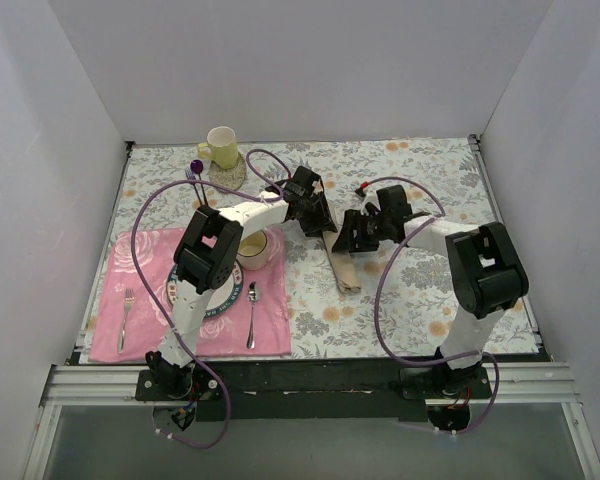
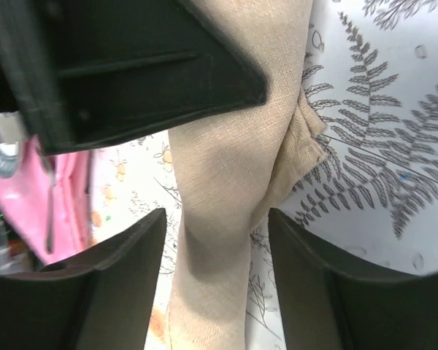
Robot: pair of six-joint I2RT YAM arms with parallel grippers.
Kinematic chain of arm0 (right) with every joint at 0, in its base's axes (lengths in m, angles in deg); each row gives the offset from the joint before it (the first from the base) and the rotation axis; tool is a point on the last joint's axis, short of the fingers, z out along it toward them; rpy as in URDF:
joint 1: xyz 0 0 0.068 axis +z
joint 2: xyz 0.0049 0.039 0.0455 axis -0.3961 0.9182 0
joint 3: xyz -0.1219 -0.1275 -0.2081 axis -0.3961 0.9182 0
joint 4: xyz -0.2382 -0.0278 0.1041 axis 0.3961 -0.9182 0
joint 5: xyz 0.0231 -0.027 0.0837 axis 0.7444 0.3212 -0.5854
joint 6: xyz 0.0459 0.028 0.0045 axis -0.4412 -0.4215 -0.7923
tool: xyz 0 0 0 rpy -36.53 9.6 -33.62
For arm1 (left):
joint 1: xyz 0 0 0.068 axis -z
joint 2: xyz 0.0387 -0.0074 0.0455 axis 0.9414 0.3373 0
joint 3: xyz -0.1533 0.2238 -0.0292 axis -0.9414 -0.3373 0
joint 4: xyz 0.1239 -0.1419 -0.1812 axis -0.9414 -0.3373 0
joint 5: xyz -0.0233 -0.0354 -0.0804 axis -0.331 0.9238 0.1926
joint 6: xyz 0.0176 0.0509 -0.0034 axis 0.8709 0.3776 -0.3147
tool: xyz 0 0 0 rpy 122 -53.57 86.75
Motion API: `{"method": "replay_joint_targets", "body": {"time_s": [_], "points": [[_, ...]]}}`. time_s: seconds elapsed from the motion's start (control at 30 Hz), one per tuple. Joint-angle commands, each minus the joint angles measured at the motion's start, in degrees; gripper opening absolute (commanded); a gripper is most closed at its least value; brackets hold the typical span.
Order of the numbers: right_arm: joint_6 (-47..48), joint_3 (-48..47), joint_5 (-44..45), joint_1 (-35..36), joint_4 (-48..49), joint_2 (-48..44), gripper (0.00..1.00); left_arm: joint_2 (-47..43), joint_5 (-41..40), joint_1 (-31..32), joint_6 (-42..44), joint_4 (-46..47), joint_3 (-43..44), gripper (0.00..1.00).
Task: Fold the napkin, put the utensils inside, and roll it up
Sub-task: Roll the napkin with the utensil
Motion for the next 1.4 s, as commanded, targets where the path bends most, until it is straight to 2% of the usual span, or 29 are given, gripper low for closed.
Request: {"method": "replay_joint_targets", "body": {"time_s": [0.0,0.03,0.1,0.13,0.23,0.4,0.6,0.73,0.77,0.83,0.87,0.97,1.0,1.1,1.13,1.2,1.23,1.3,1.33,1.37], "points": [[7.5,-3.32,20.64,5.93,-10.9,-8.56,0.71,0.28,-3.71,-0.02,1.69,-2.97,-0.99,0.36],[7.94,-3.23,28.86,7.61,-11.51,-9.54,0.74,0.36,-3.62,-0.02,1.69,-3.06,-1.08,0.36],[8.74,-2.97,37.95,13.21,-12.4,-11.9,0.78,0.19,-3.18,-0.02,1.6,-2.98,-0.99,0.36],[9.0,-2.96,46.26,15.17,-12.57,-12.35,0.79,0.27,-2.66,-0.02,1.6,-2.97,-0.9,0.36],[9.44,-2.7,59.39,22.29,-12.05,-13.06,0.83,0.8,-1.16,-0.02,1.42,-3.58,-0.11,0.36],[11.37,-5.67,67.17,28.36,-10.9,-8.42,0.85,1.42,0.6,-0.02,0.81,-4.38,0.59,0.36],[12.69,-8.5,69.99,29.51,-9.94,-1.03,0.86,1.94,3.24,-0.37,-0.33,-4.03,0.24,0.36],[12.87,-8.76,69.9,29.42,-8.53,0.82,0.77,1.94,3.85,-0.55,-0.68,-3.68,-0.02,0.36],[12.78,-8.59,70.25,29.25,-8.53,1.17,0.68,1.77,3.94,-0.55,-0.69,-3.59,-0.2,0.36],[12.08,-8.24,69.91,28.81,-8.53,1.18,0.63,1.68,4.29,-0.73,-0.6,-3.33,-0.2,0.36],[11.82,-7.37,69.64,28.37,-8.01,0.74,0.58,1.68,4.47,-0.9,-0.69,-3.33,-0.2,0.37],[11.2,-5.61,66.05,27.15,-6.95,-0.75,0.51,1.24,4.38,-0.99,-0.25,-3.41,0.06,0.44],[11.11,-5.17,64.73,26.7,-6.69,-1.28,0.5,0.72,4.12,-1.08,-0.07,-3.33,0.32,0.53],[10.15,-3.85,56.57,23.55,-6.25,-3.04,0.49,0.19,3.5,-1.52,0.89,-3.5,1.38,0.65],[9.8,-3.5,51.24,22.49,-6.07,-3.39,0.49,-0.25,2.98,-1.6,1.33,-4.02,2.43,0.7],[9.62,-1.83,45.94,19.15,-4.94,-4.62,0.49,-0.52,2.1,-1.96,2.65,-5.34,3.66,0.74],[9.62,-1.3,40.51,18.1,-4.58,-4.97,0.49,-1.04,1.57,-2.13,3.0,-5.7,4.54,0.76],[8.83,-0.33,35.65,14.58,-4.05,-5.94,0.5,-1.83,0.96,-2.66,3.44,-5.79,4.63,0.77],[8.65,0.8,29.36,13.27,-3.01,-6.03,0.5,-2.27,0.87,-3.01,3.53,-5.53,4.29,0.78],[7.52,1.25,26.86,10.64,-2.56,-6.2,0.5,-2.97,0.95,-3.1,3.53,-5.35,4.11,0.78]]}}
